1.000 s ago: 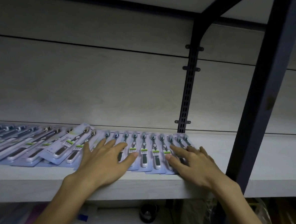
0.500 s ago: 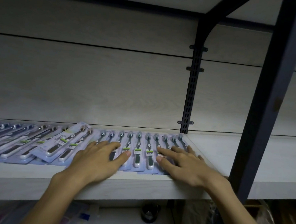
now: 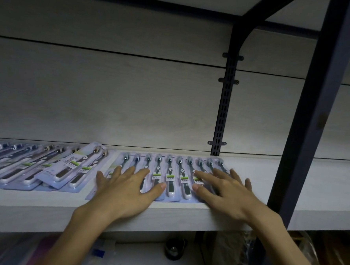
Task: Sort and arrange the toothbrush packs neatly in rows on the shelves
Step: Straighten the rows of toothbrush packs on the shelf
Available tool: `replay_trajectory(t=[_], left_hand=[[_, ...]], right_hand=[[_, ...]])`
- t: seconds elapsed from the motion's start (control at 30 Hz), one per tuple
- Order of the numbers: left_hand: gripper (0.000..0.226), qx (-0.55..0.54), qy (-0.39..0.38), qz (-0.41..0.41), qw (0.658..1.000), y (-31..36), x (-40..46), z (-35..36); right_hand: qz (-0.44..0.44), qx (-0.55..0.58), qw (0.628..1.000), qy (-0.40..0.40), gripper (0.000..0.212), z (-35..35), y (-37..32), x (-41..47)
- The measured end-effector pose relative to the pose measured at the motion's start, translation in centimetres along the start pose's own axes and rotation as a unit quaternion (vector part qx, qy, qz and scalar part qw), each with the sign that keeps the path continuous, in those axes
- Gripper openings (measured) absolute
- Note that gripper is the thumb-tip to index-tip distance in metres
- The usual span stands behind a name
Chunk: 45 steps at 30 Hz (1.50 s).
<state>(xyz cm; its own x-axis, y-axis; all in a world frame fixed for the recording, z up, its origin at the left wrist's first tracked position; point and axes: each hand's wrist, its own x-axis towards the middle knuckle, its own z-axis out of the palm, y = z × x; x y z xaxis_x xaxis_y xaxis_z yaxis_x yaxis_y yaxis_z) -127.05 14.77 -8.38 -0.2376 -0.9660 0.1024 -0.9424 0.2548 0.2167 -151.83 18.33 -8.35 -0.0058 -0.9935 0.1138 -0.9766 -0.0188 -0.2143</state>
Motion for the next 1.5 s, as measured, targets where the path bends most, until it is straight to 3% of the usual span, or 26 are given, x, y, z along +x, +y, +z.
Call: replay_trajectory(t=[0.3,0.43,0.8,0.97,1.23,1.5], left_hand=[[0.078,0.012,0.027,-0.003,1.0,0.7,-1.2,0.8],[0.081,-0.003,0.029,-0.004,1.0,0.7,-1.3,0.7],[0.079,0.029,0.017,0.023,0.999,1.0,-2.8,0.4],[0.079,0.04,0.056,0.037,0.997,1.9,-2.8,1.0],[0.081,0.043,0.036,0.074,0.996,1.7,-3.4,1.3],[0.068,0.039,0.013,0.076,0.996,2.2,-3.9,1.1]], right_hand=[[-0.014,-0.031,0.999,0.031,0.069,0.7,0.3,-0.7],[-0.014,-0.033,0.999,0.011,0.078,0.4,0.1,-1.0],[-0.009,-0.06,0.998,-0.012,0.065,0.2,-0.8,-2.1],[-0.017,-0.059,0.998,-0.003,0.063,0.3,-1.3,-2.1],[-0.024,-0.075,0.997,0.013,0.062,1.0,-1.7,-2.9],[-0.024,-0.074,0.997,0.018,0.06,0.8,-2.1,-3.3]])
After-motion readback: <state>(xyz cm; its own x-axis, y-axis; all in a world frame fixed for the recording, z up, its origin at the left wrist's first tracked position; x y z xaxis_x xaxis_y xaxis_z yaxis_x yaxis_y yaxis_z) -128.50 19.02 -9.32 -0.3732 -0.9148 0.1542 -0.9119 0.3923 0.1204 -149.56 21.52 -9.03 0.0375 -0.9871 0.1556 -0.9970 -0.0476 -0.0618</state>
